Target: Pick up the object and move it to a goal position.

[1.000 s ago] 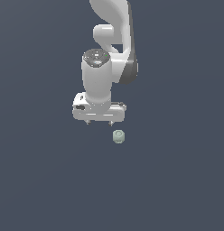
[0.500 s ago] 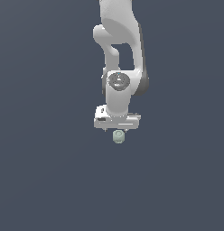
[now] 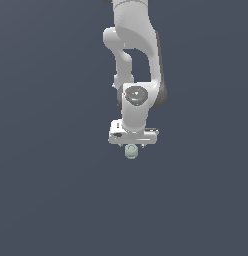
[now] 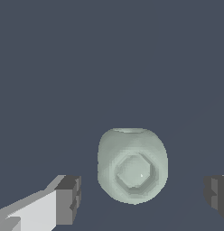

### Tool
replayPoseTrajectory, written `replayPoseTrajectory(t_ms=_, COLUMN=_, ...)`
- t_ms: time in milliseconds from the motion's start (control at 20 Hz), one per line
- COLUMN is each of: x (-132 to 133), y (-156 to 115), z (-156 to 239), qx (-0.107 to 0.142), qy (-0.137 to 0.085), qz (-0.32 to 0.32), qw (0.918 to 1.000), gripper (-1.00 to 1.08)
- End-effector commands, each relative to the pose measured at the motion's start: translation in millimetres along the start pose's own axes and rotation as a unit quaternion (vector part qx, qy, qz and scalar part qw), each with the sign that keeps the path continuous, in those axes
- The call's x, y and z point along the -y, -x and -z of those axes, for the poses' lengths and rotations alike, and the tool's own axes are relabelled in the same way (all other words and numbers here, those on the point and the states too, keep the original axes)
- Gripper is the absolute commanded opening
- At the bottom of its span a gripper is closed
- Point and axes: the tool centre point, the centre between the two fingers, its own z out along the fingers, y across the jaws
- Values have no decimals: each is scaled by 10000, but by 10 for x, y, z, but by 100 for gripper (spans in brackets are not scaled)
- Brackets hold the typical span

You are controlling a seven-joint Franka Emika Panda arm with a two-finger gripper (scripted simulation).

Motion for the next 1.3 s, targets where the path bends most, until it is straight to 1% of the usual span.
replayPoseTrajectory(t_ms=0, x=2, y=4, z=-61, qx=4, qy=0, qz=0, qw=10000, gripper=100)
replayPoseTrajectory(t_ms=400, x=12, y=16, z=-425, qx=1, qy=-4, qz=-8, qw=10000, gripper=100)
replayPoseTrajectory(t_ms=650, x=14, y=6, z=-491, qx=0, qy=-6, qz=-10, qw=10000, gripper=100)
replayPoseTrajectory(t_ms=700, x=14, y=6, z=-491, qx=0, qy=-6, qz=-10, qw=10000, gripper=-100)
replayPoseTrajectory(t_ms=1250, x=12, y=2, z=-481, qx=-5, qy=-7, qz=-9, qw=10000, gripper=-100)
